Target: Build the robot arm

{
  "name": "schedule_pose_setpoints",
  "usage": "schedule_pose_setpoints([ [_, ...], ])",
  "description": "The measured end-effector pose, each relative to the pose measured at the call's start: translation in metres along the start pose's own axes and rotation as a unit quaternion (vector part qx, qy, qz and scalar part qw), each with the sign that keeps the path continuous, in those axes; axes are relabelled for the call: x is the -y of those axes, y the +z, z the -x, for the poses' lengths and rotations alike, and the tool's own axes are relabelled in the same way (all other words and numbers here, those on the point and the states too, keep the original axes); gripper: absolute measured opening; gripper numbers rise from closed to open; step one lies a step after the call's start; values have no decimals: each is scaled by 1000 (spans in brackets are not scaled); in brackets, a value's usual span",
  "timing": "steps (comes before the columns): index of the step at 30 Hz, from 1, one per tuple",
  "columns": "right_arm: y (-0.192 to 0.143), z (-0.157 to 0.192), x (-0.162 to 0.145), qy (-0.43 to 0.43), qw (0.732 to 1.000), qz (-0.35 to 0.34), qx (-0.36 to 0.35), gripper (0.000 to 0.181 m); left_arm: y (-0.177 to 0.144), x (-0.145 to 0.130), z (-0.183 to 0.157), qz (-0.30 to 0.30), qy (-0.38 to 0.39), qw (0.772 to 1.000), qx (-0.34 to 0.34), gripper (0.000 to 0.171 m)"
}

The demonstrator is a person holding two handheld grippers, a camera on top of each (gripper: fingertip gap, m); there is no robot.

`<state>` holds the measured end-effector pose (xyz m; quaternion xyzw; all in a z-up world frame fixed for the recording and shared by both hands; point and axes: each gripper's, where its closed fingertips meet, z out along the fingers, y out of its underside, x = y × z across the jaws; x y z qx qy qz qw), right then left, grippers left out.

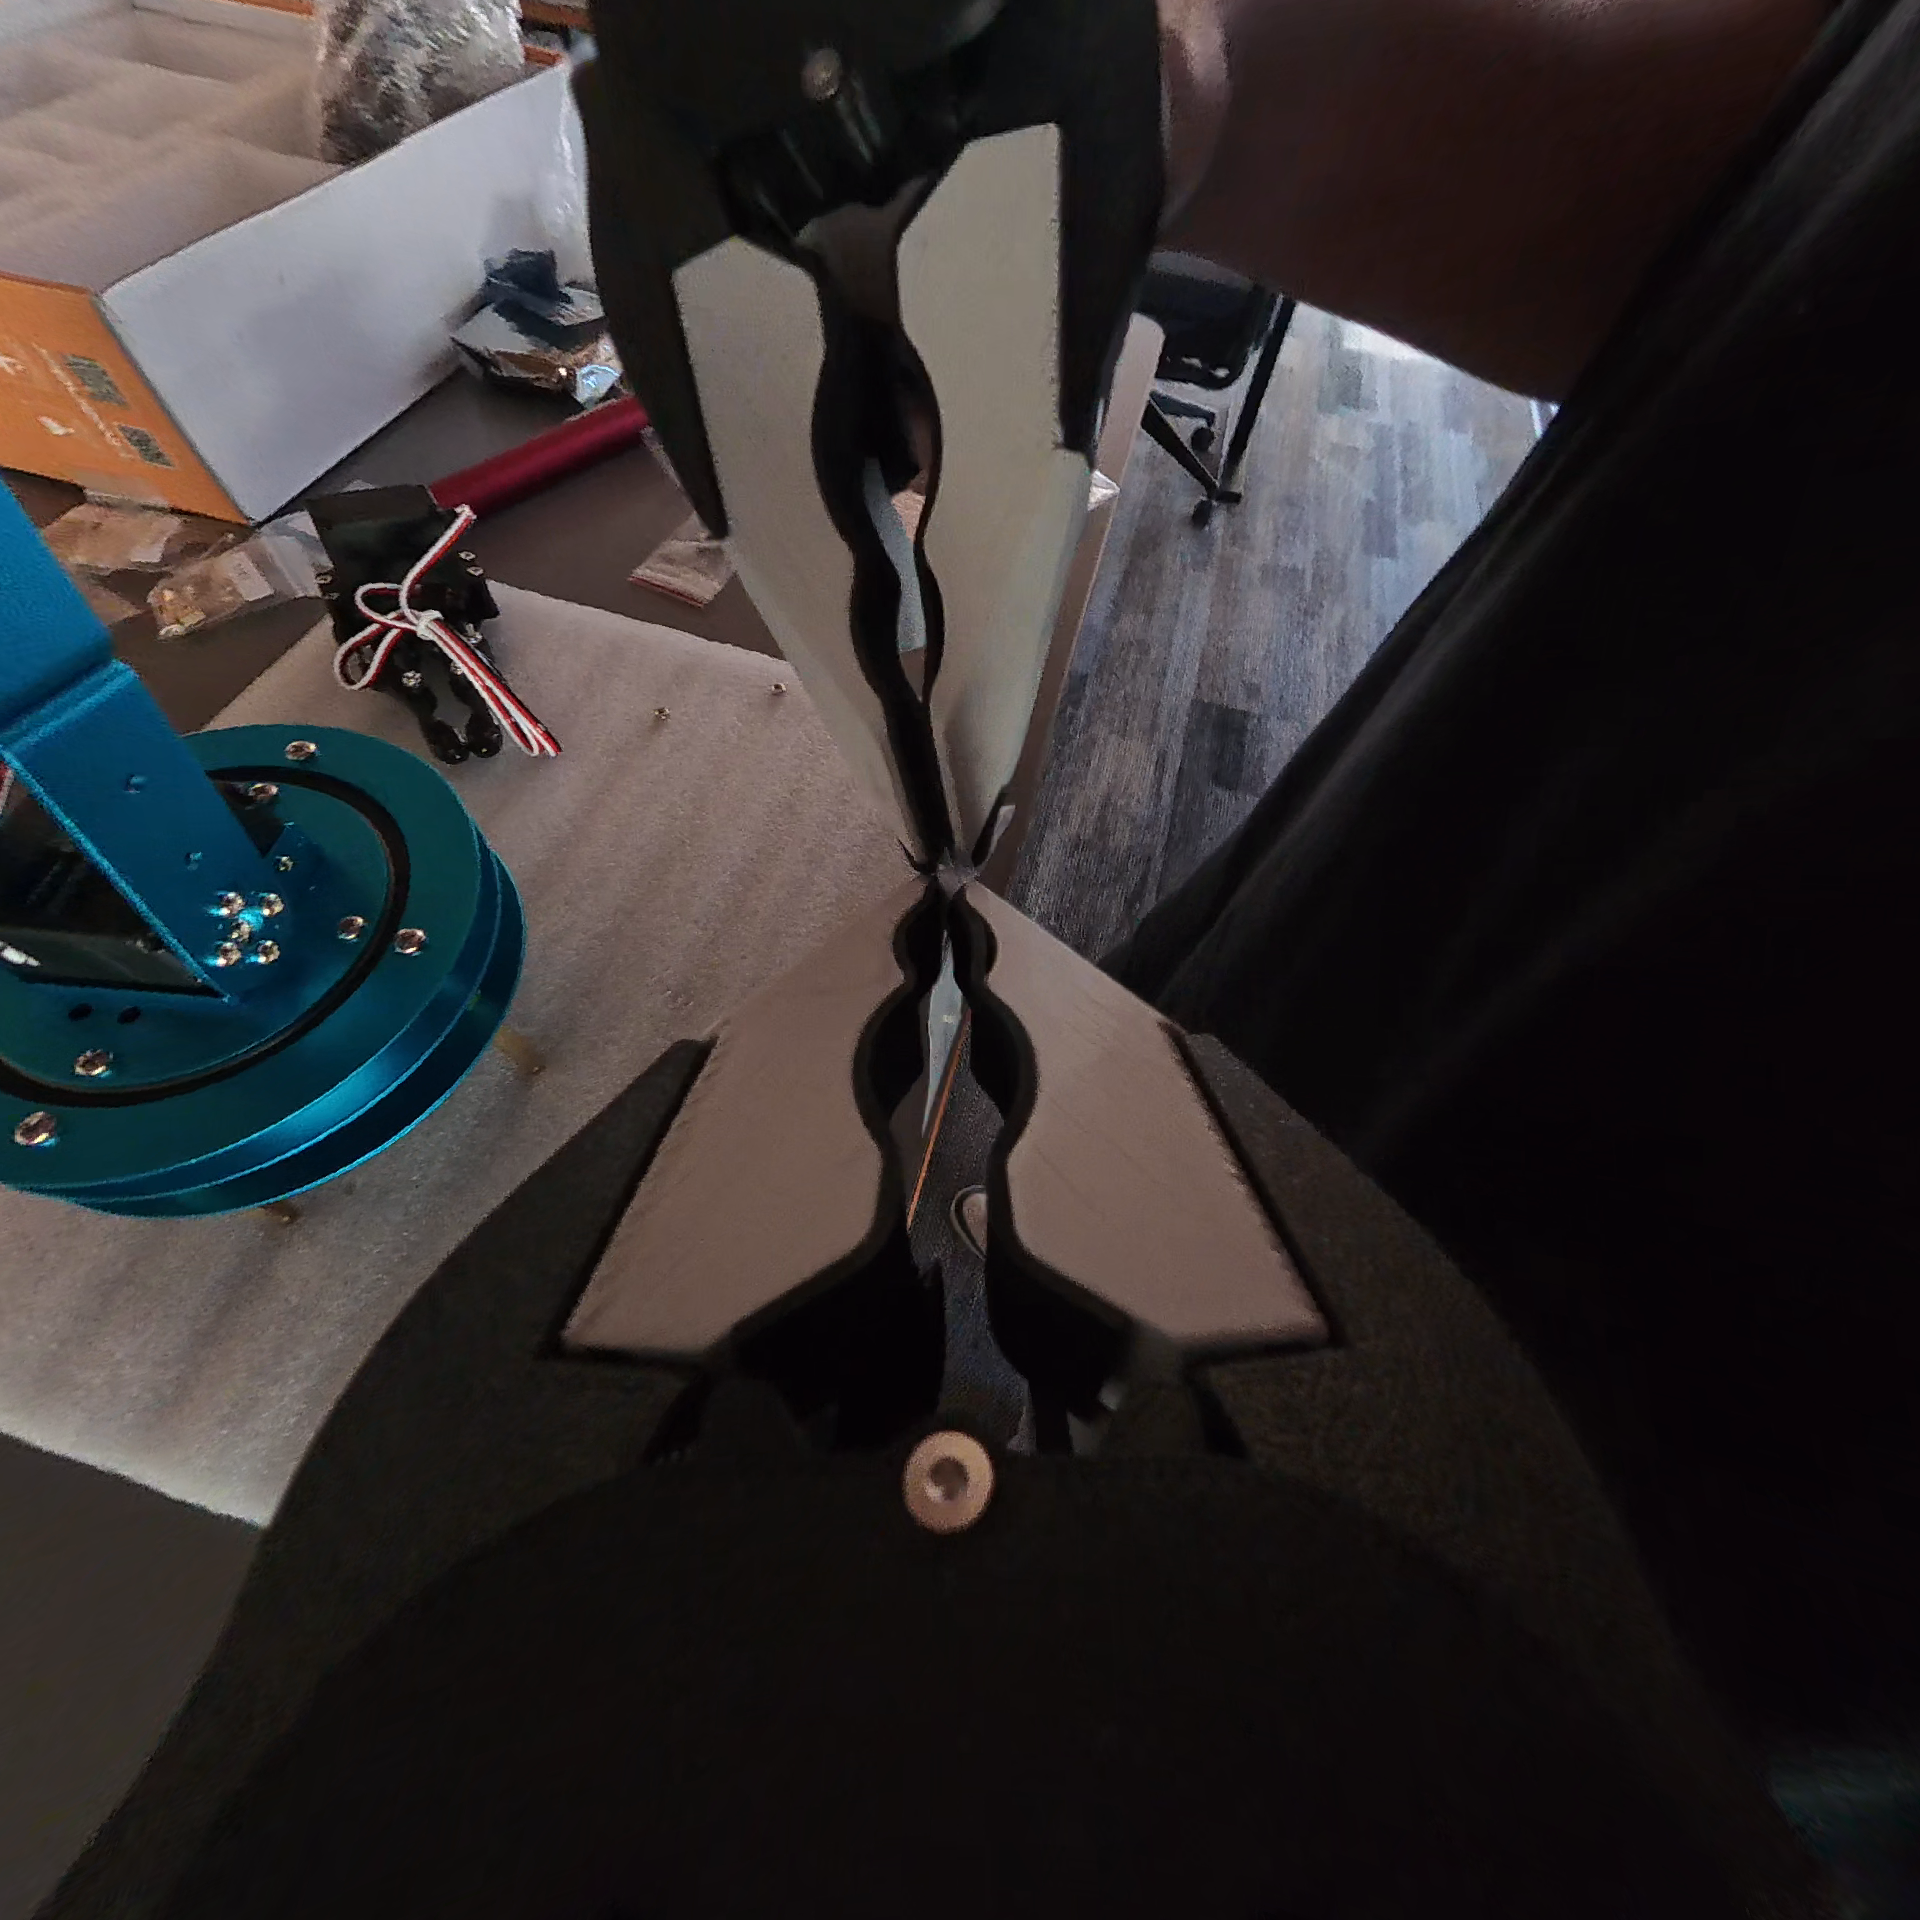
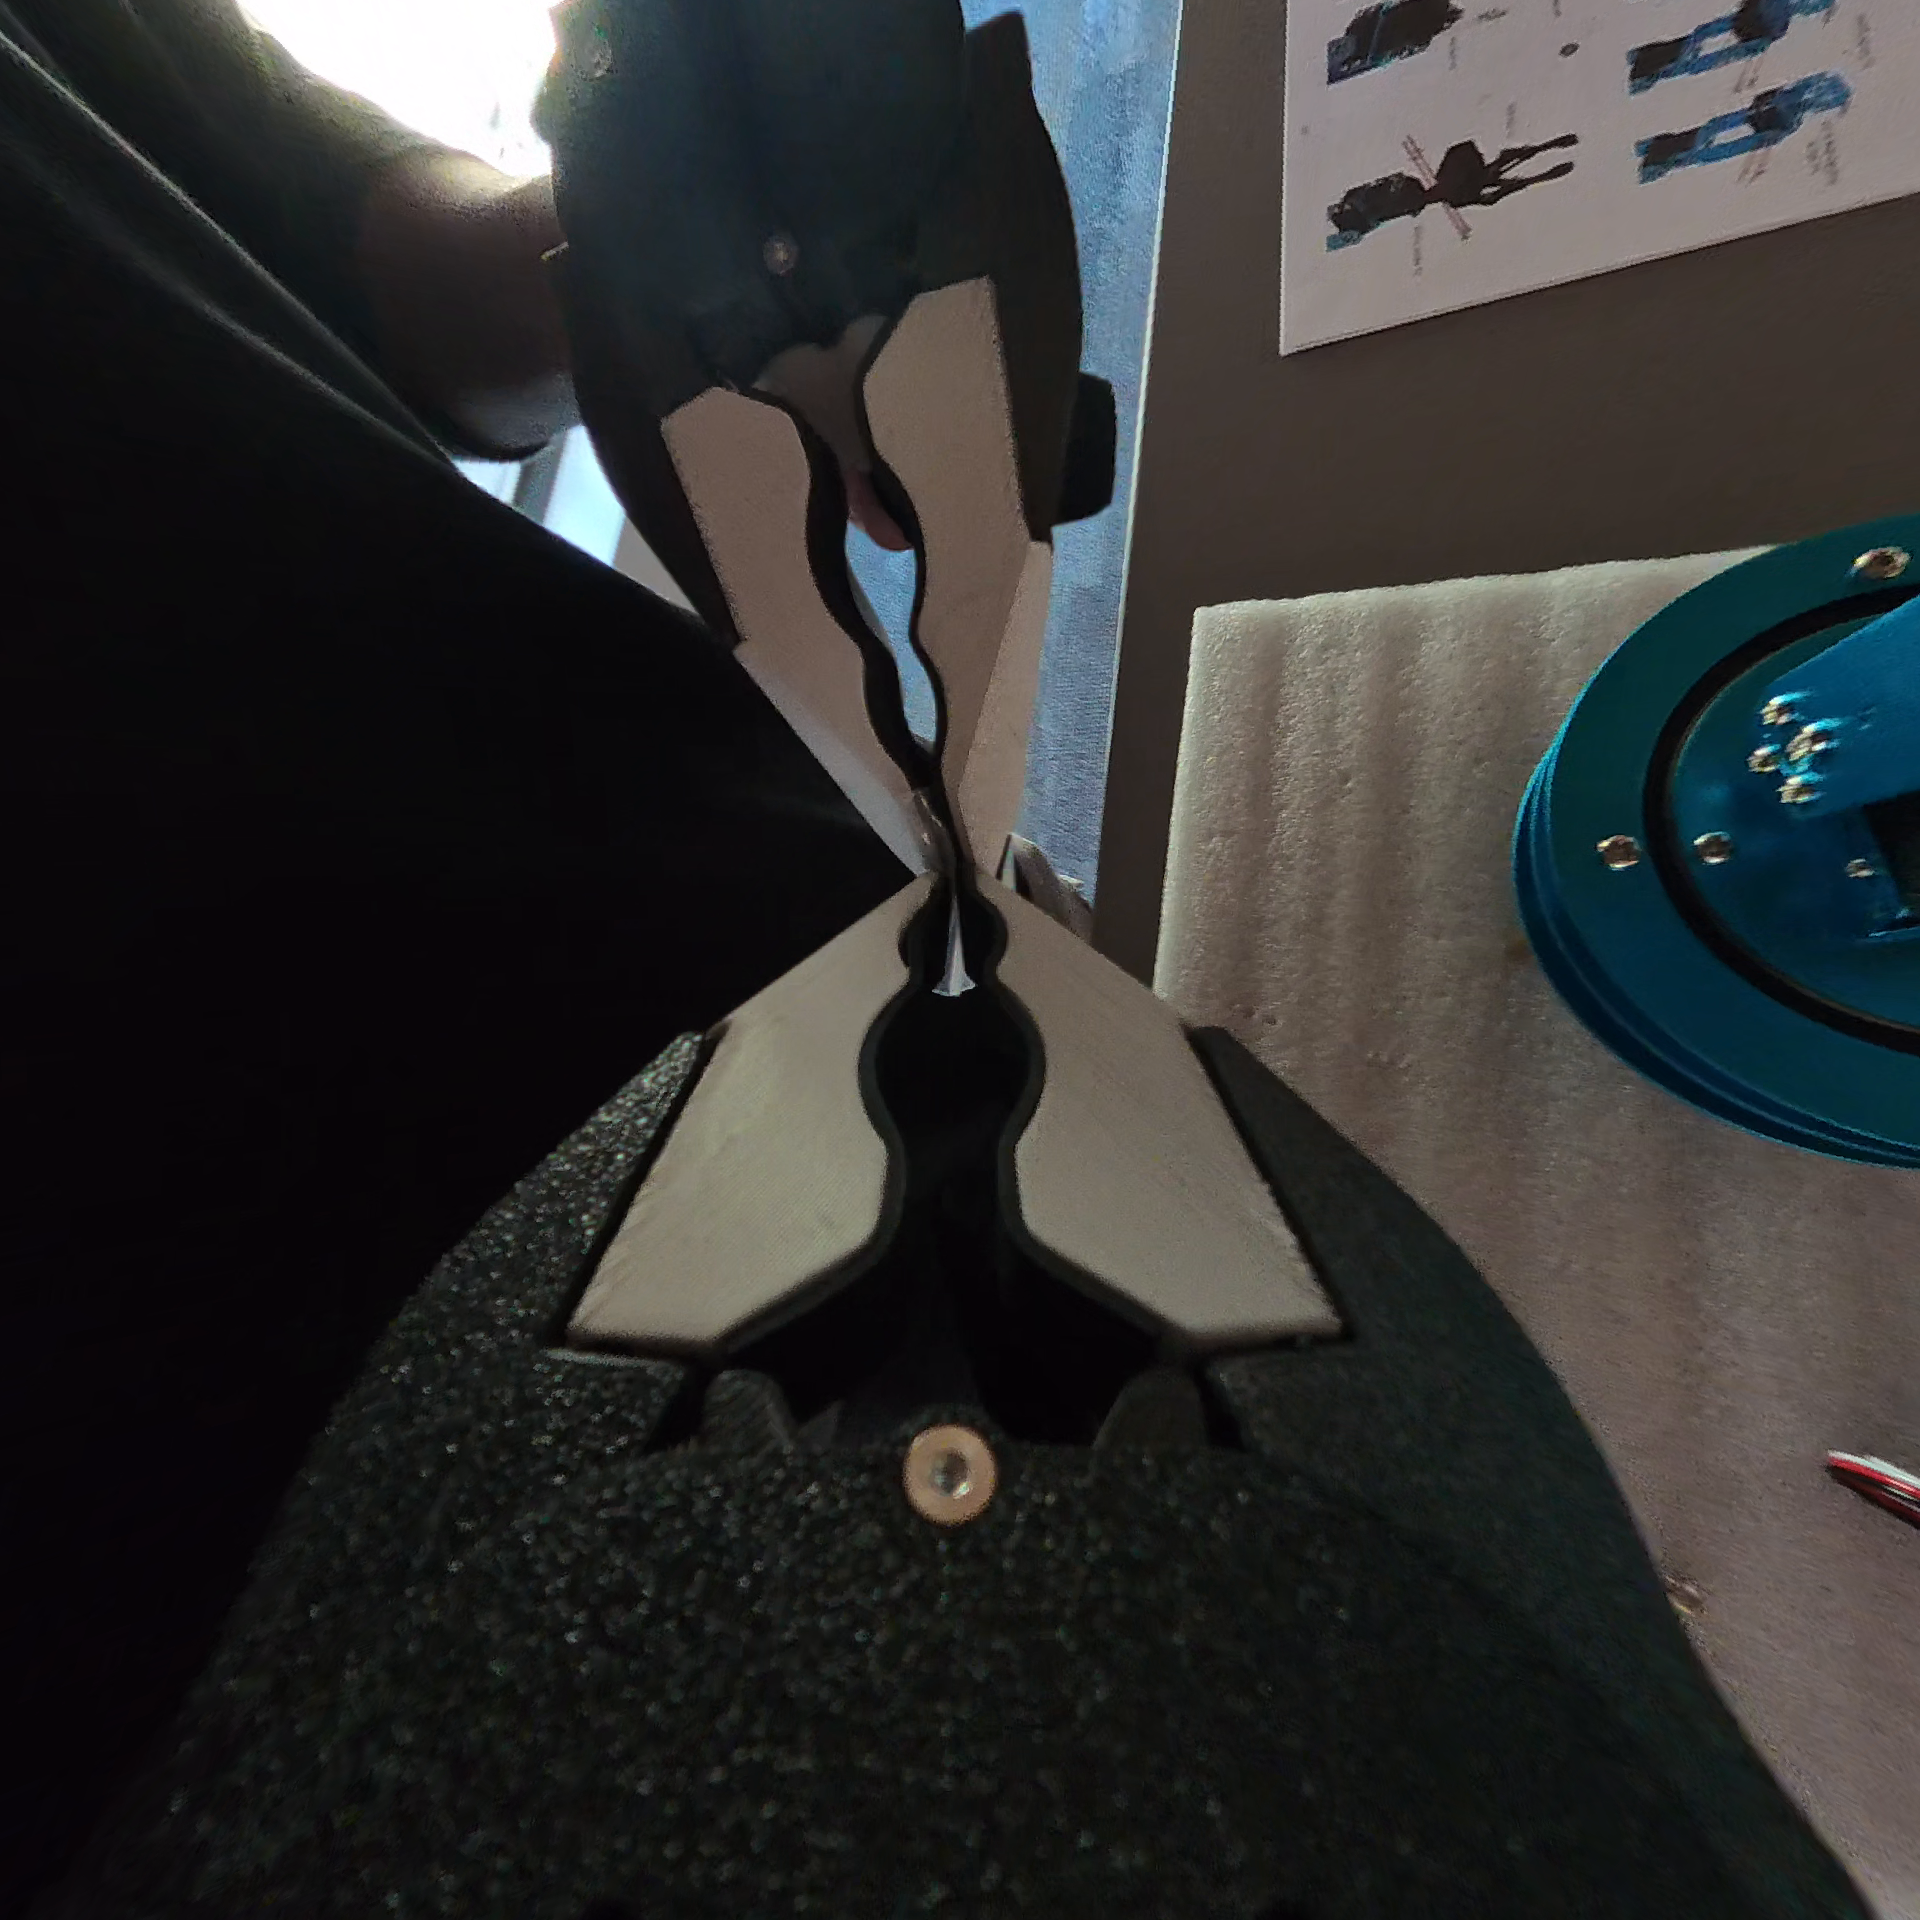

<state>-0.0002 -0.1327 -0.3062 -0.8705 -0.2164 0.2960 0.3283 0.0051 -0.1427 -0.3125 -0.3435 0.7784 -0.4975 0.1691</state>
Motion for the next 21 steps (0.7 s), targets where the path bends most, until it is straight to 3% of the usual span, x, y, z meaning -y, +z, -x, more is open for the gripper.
schedule_pose_setpoints([
  [9,2,13,-6,48,994,-39,88,2,1,-5,-14,26,15,998,-57,0],
  [19,2,15,-10,55,992,-44,102,0,3,-7,-16,31,11,997,-73,0],
  [21,1,6,-9,57,994,-56,78,0,5,-10,-9,33,5,998,-58,0],
])
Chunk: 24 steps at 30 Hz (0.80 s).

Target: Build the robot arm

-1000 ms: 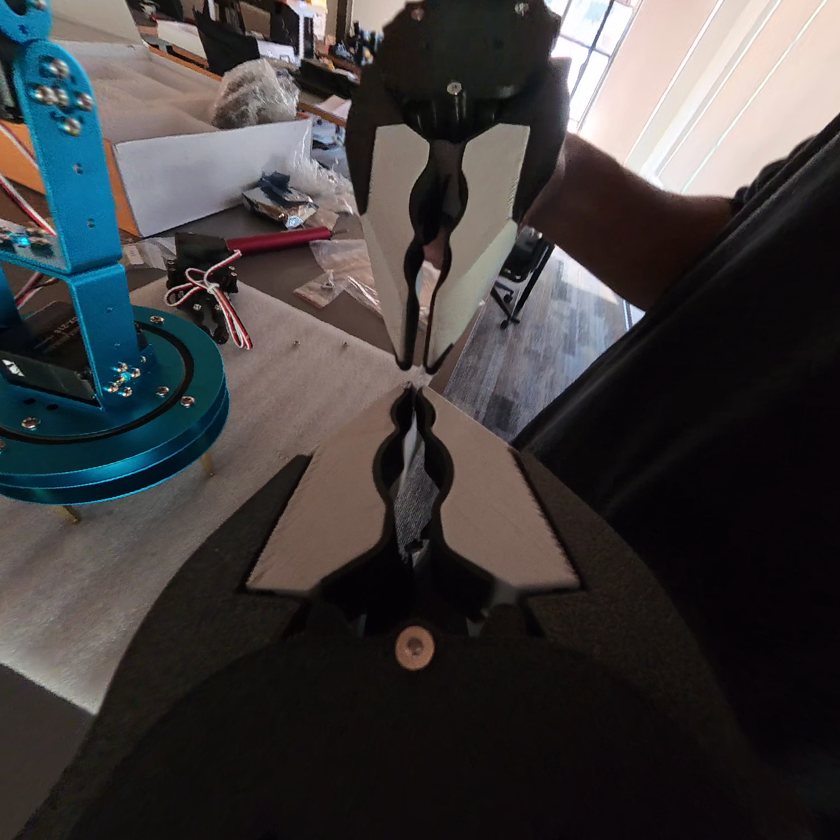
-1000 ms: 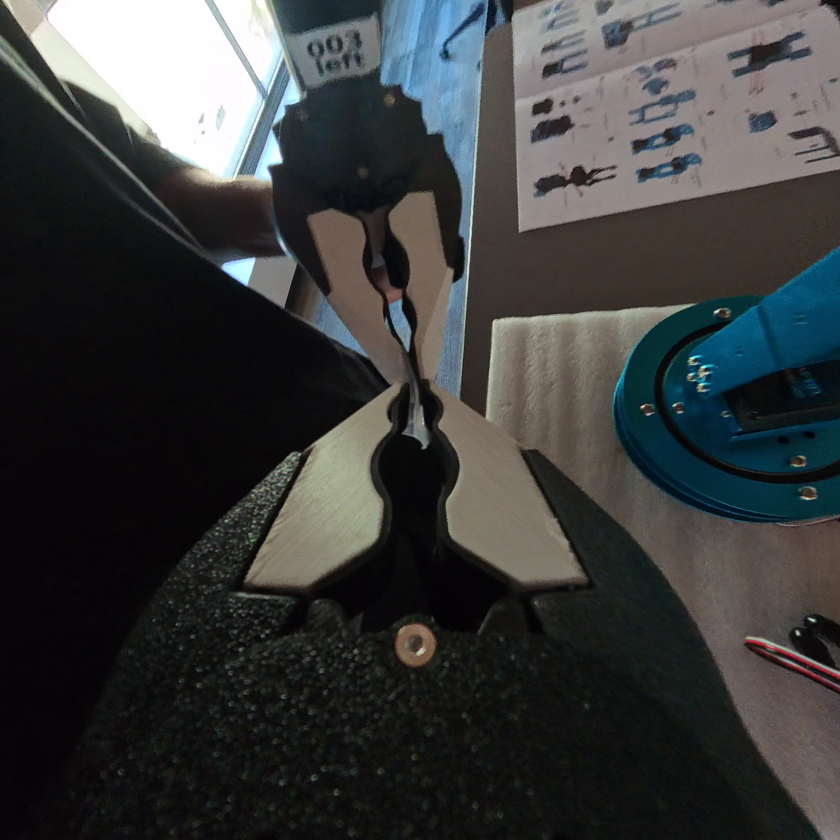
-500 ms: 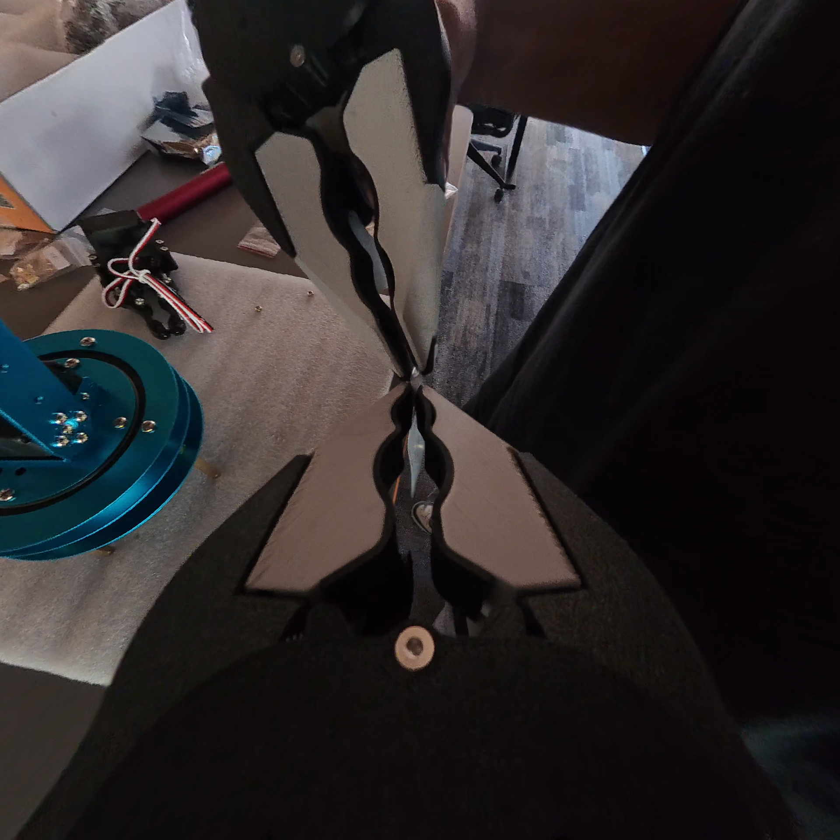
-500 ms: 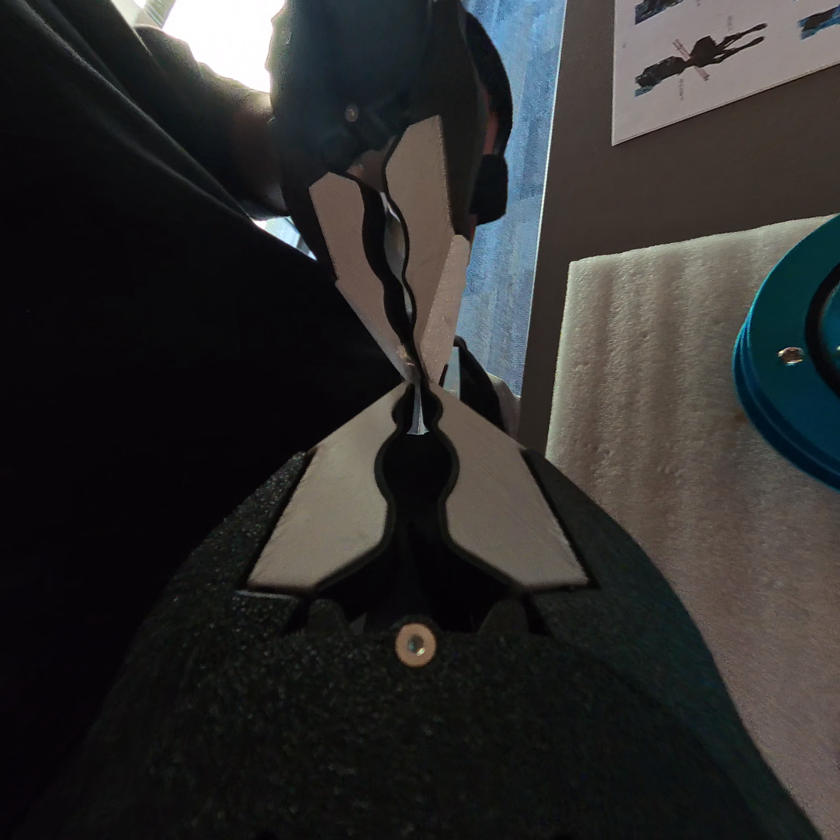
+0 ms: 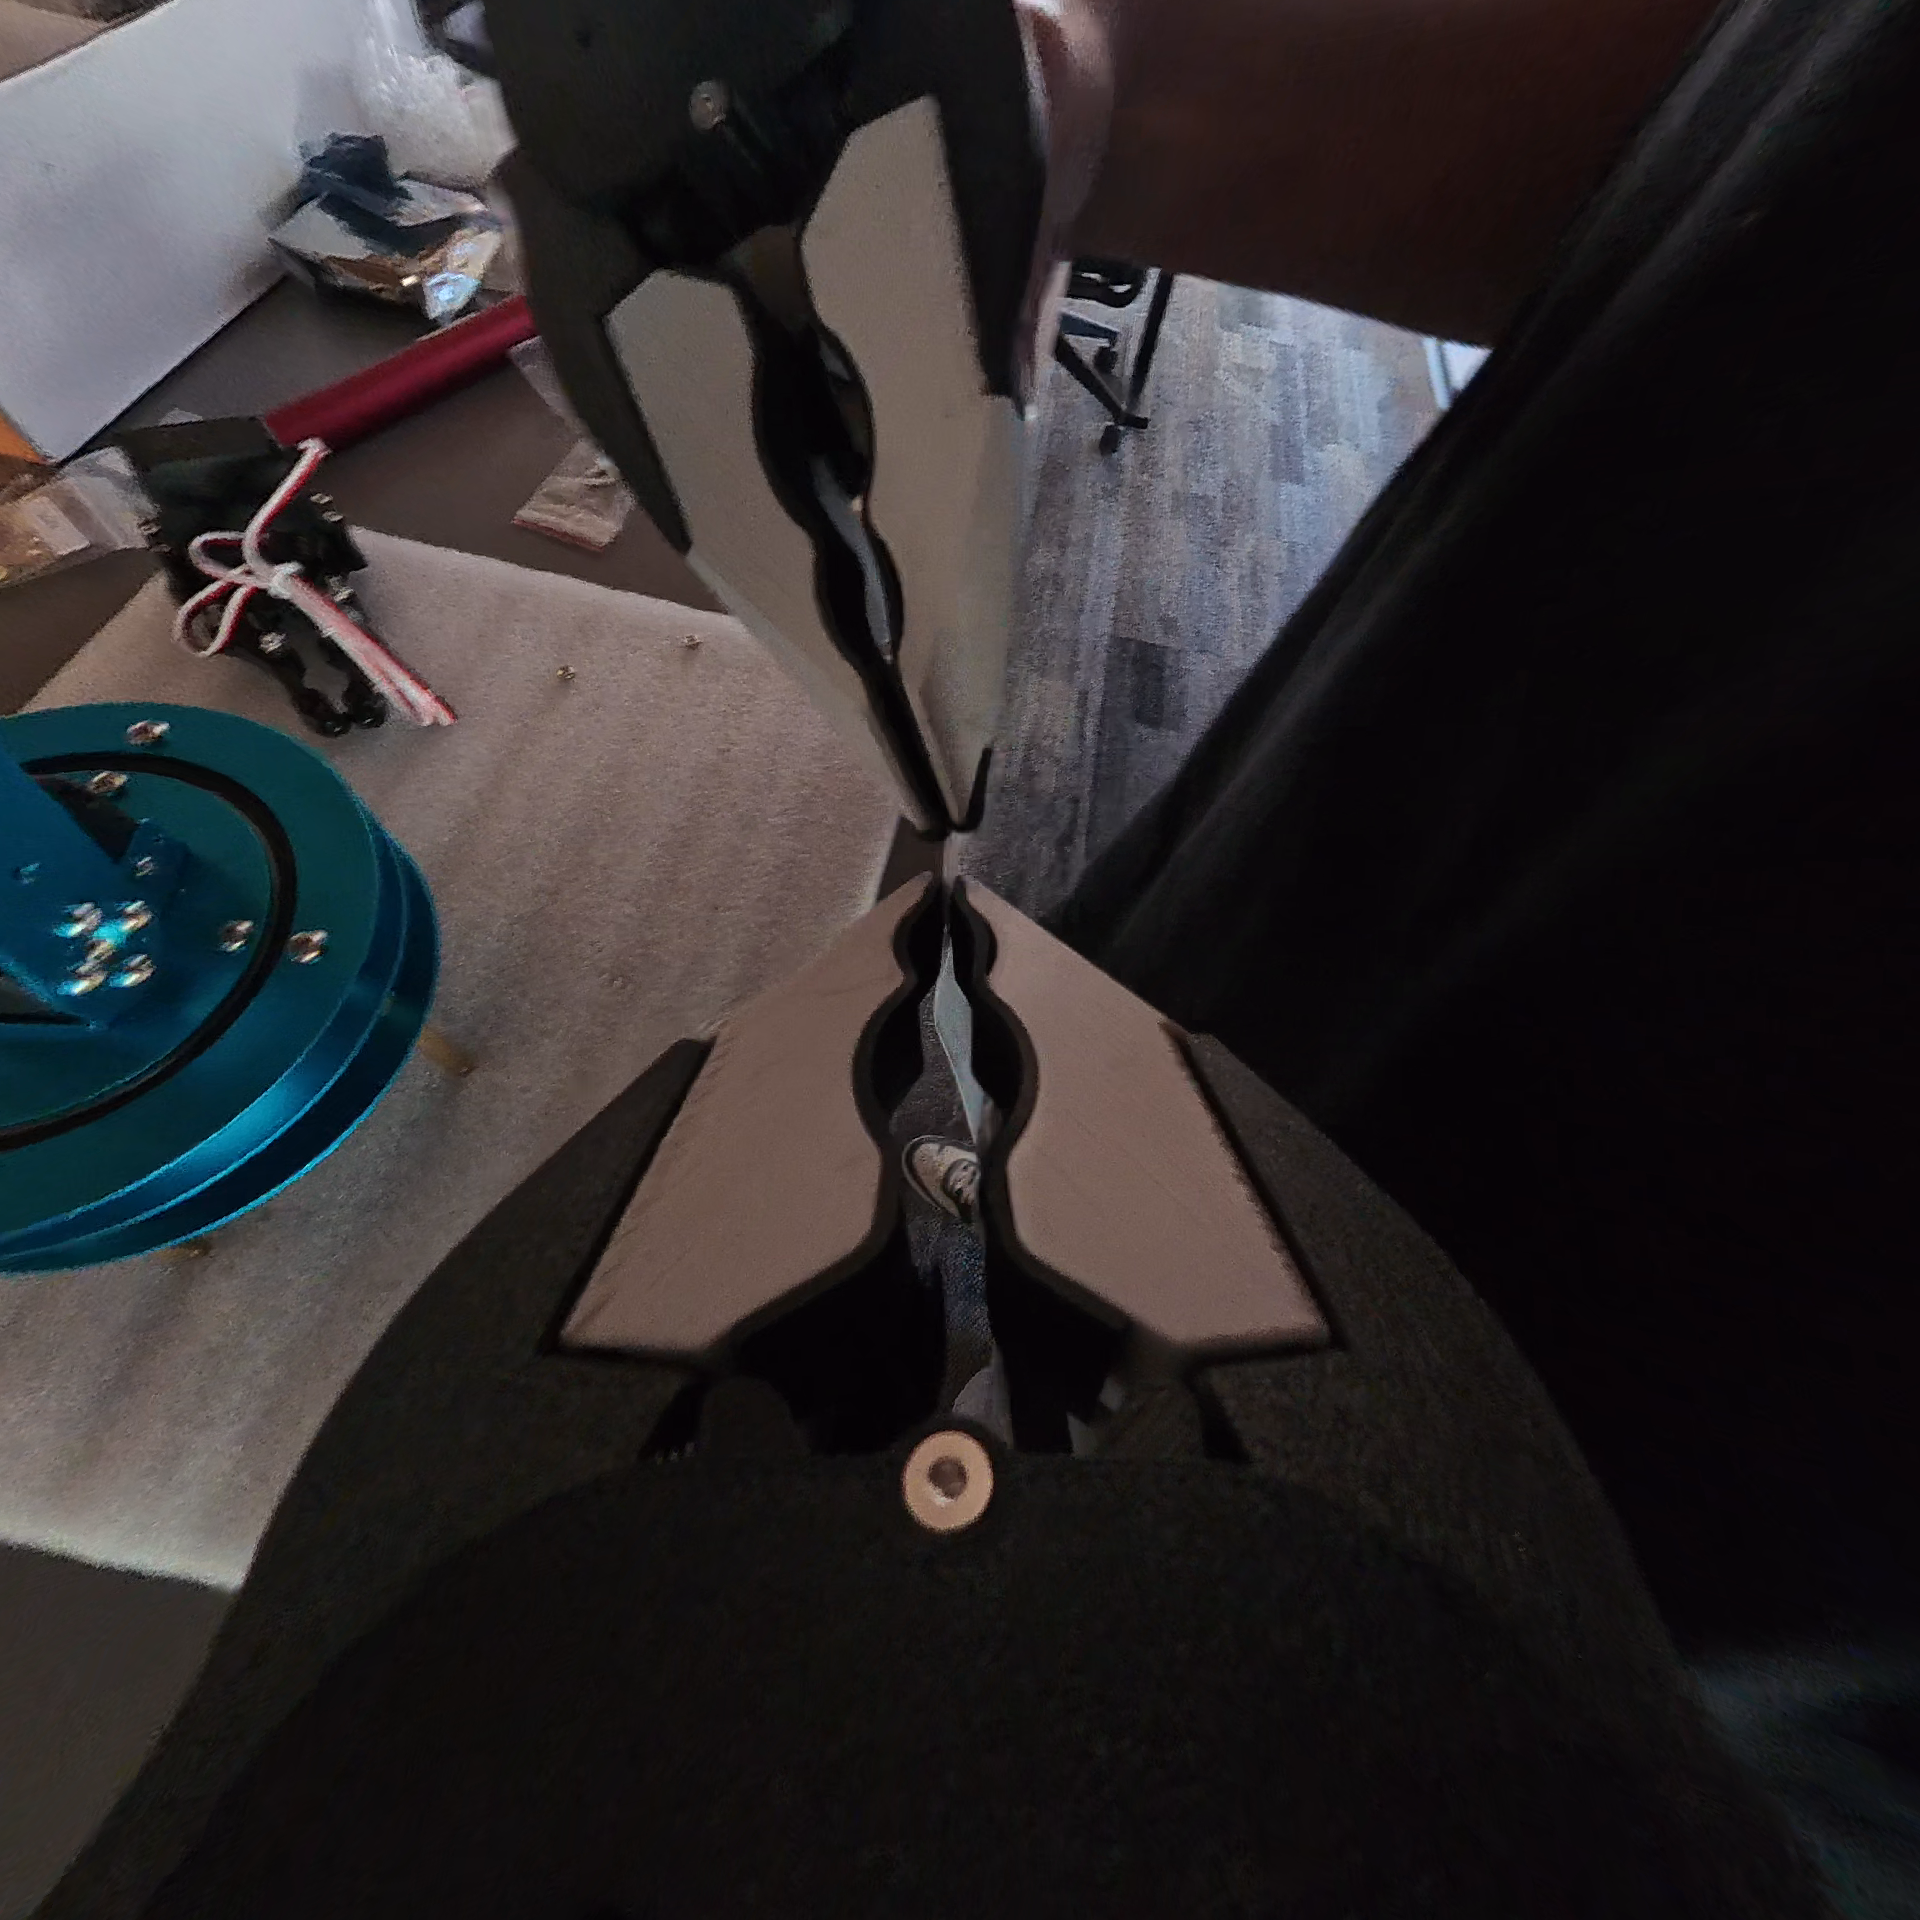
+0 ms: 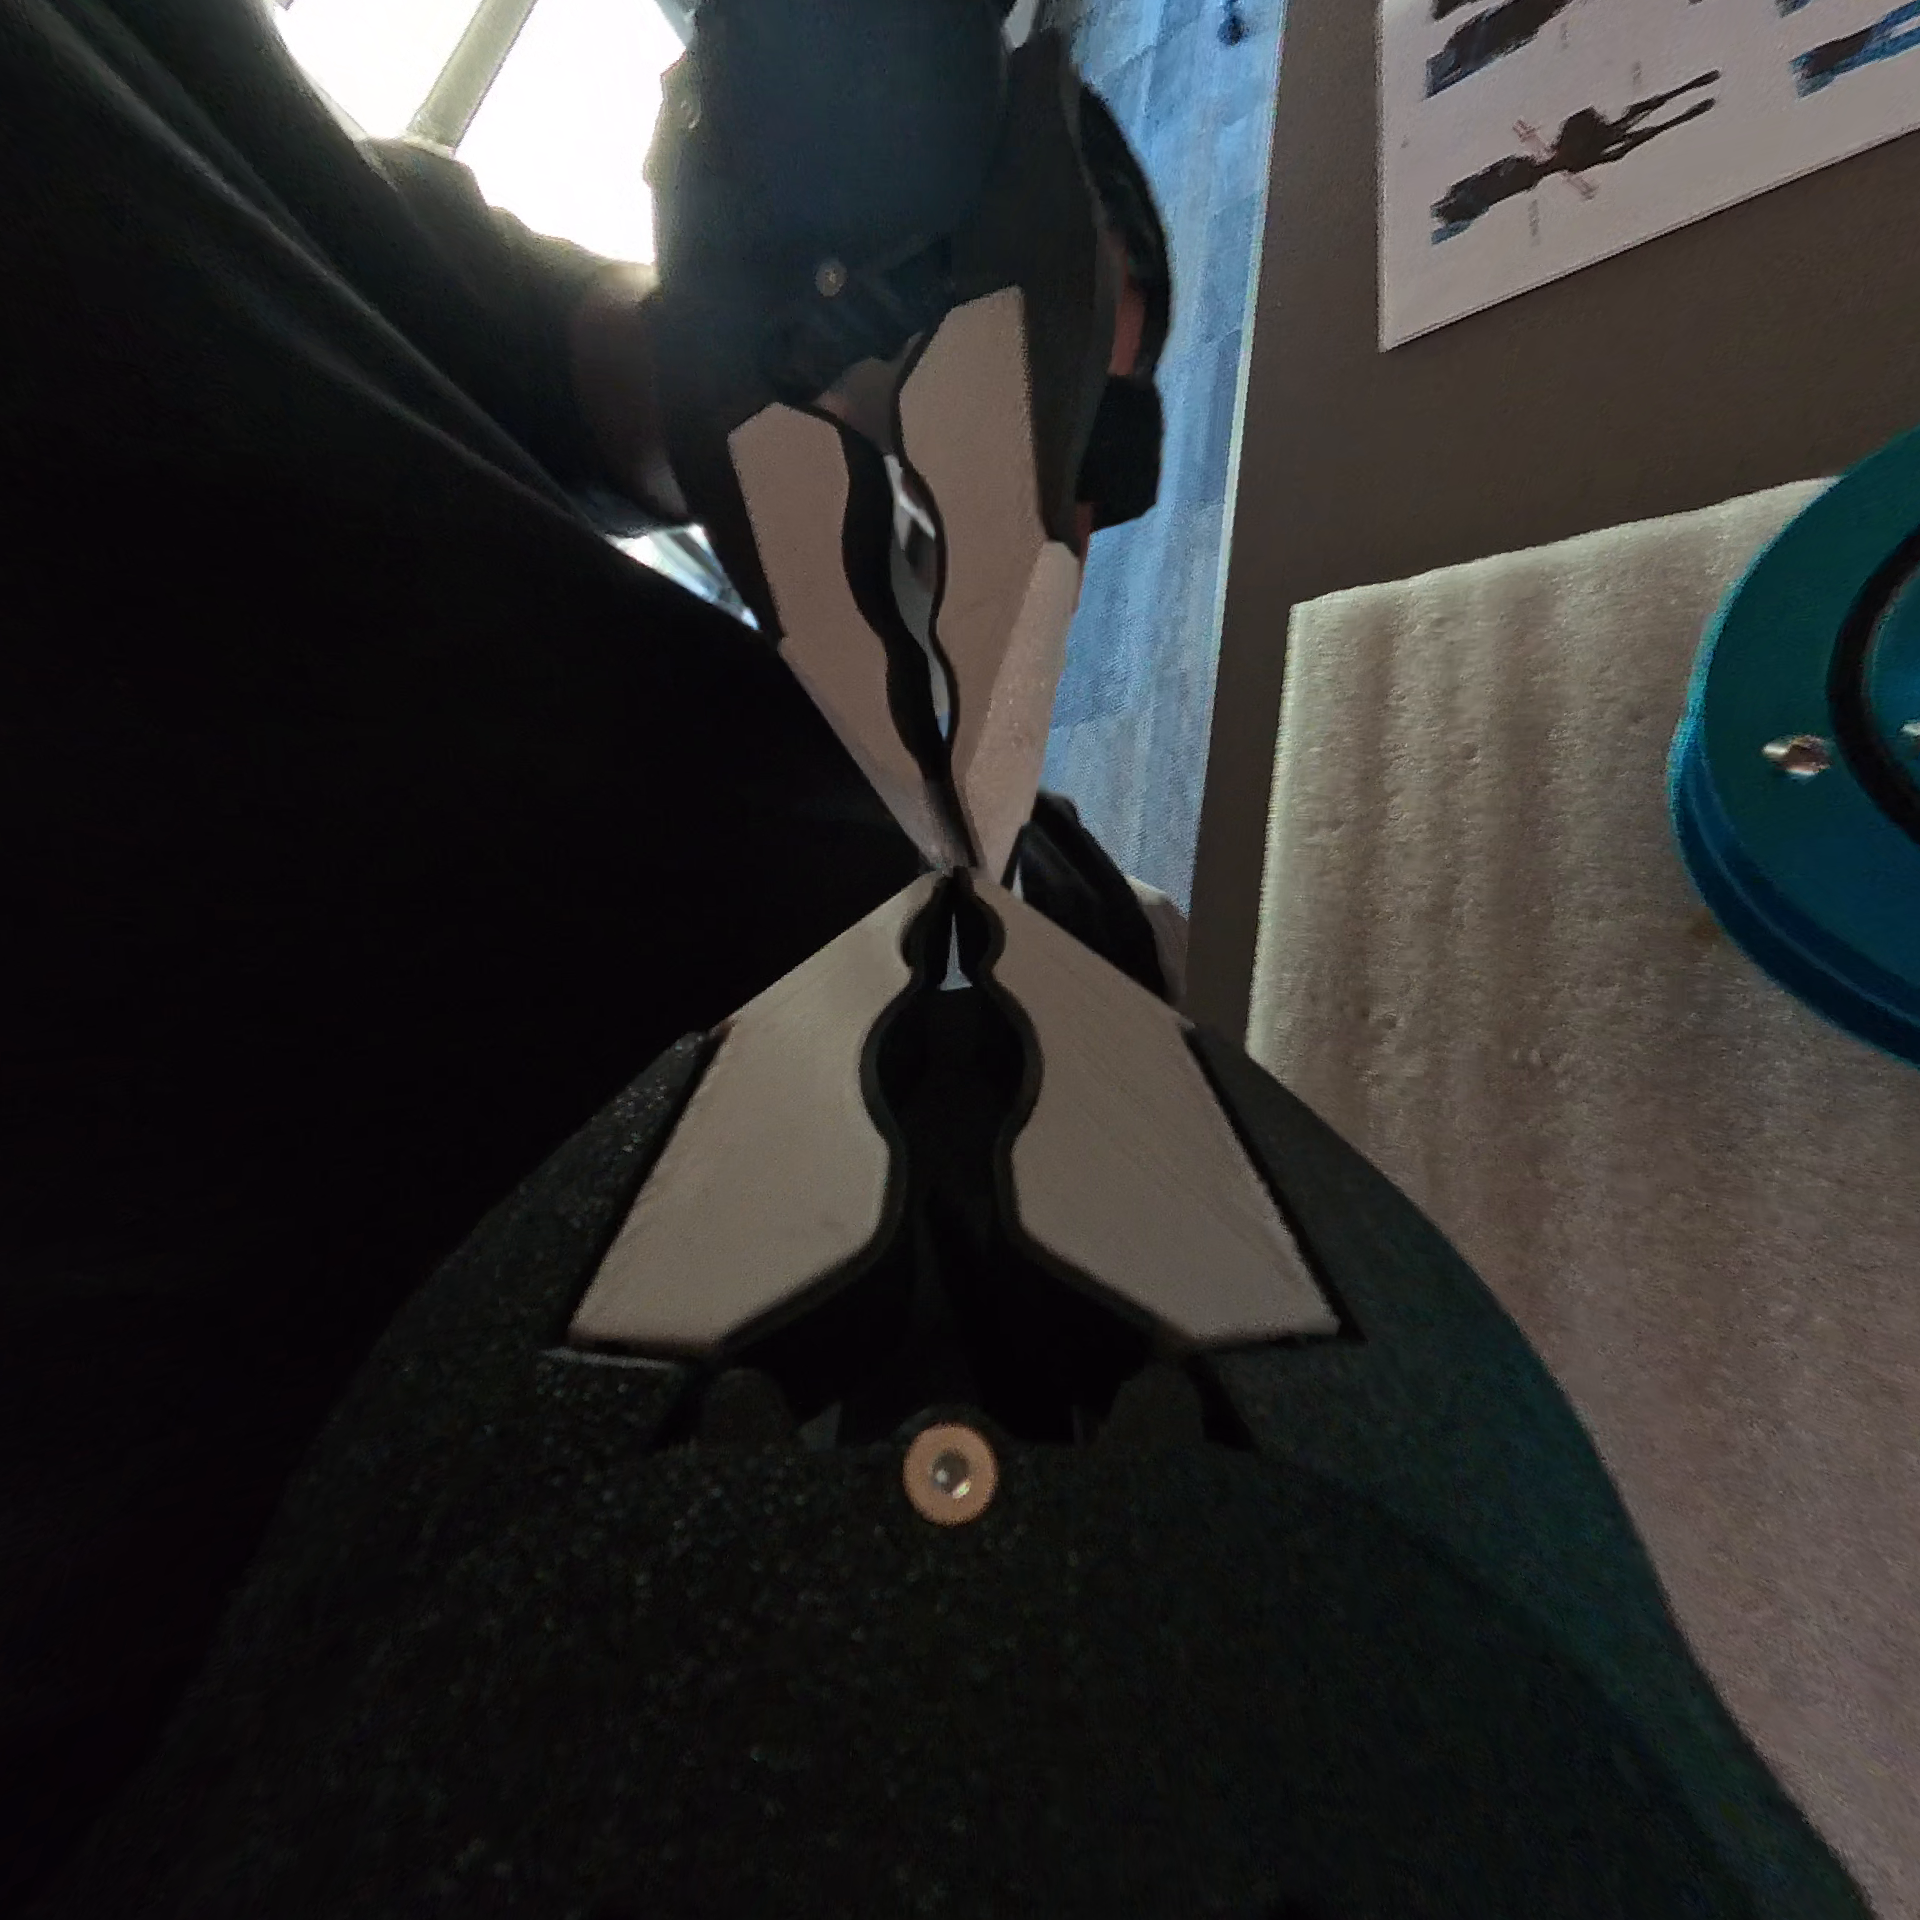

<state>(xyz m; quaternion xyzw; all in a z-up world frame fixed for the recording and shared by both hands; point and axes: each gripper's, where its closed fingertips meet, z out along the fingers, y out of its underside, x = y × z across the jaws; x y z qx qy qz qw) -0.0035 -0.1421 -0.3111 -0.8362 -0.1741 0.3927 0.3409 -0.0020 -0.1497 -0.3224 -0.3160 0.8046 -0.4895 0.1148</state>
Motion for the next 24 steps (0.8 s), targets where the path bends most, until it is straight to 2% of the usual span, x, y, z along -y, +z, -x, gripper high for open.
schedule_pose_setpoints([
  [1,-2,-6,0,8,1000,-10,-14,0,-1,-1,7,-1,-11,1000,17,6],
  [2,-6,-13,1,20,999,-28,-28,0,-2,0,15,-9,-30,999,33,23],
  [3,-11,-20,2,40,997,-52,-41,0,-5,0,21,-20,-57,997,41,27],
  [7,-38,-45,8,143,968,-187,-92,0,-8,1,26,-65,-138,988,38,28],
  [10,-49,-48,10,203,935,-275,-95,0,2,17,19,-127,-186,974,4,28],
  [12,-49,-51,7,229,917,-307,-109,0,9,28,19,-163,-218,962,-16,29],
  [14,-49,-54,2,247,903,-325,-133,0,12,32,29,-181,-243,953,0,29],
  [17,-56,-63,-7,262,884,-336,-193,0,1,30,54,-204,-282,935,63,30],
  [19,-60,-67,-13,263,877,-327,-233,0,-6,28,62,-203,-274,935,100,30],
  [22,-56,-55,-4,235,889,-322,-227,0,3,34,53,-200,-276,938,58,22],
  [24,-51,-49,2,217,897,-311,-227,0,13,36,50,-205,-302,931,22,16],
])
